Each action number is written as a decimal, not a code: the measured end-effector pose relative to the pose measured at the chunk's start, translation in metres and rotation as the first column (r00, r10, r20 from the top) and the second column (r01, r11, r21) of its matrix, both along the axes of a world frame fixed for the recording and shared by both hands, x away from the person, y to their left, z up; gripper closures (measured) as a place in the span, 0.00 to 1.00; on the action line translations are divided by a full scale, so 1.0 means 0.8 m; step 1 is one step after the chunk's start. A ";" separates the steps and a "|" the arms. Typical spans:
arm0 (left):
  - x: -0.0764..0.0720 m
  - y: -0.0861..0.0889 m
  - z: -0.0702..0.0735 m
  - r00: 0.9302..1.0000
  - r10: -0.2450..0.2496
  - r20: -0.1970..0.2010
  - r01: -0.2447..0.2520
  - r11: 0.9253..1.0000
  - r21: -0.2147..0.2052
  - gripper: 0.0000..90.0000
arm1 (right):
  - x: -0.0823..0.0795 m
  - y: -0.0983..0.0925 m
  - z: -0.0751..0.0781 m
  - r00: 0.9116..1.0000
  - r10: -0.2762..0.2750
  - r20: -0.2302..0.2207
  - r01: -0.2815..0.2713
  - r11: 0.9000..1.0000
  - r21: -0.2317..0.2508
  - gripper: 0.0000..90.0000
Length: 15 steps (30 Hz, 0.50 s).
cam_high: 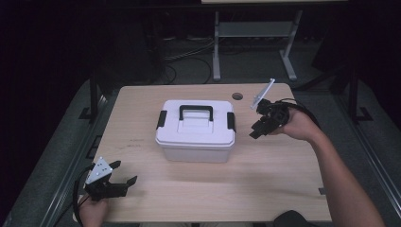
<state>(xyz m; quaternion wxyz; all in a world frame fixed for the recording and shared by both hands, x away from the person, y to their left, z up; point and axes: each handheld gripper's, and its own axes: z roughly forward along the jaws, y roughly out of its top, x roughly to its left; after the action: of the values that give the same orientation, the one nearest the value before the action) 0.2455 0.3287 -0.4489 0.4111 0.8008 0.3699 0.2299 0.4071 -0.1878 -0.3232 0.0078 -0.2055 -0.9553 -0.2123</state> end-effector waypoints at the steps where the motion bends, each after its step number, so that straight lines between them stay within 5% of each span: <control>1: 0.000 0.000 0.000 1.000 0.000 0.001 0.000 1.000 0.002 0.15 | 0.000 -0.001 -0.001 1.000 0.004 0.003 -0.004 1.000 -0.001 0.66; 15: 0.000 0.001 0.000 1.000 0.001 0.004 -0.001 1.000 0.004 0.15 | -0.006 -0.010 -0.018 1.000 -0.011 -0.005 0.011 1.000 0.010 0.60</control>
<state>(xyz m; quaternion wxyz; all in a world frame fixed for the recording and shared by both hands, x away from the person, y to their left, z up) 0.2452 0.3298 -0.4489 0.4100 0.8010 0.3690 0.2327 0.4020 -0.1957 -0.3378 0.0099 -0.2114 -0.9530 -0.2168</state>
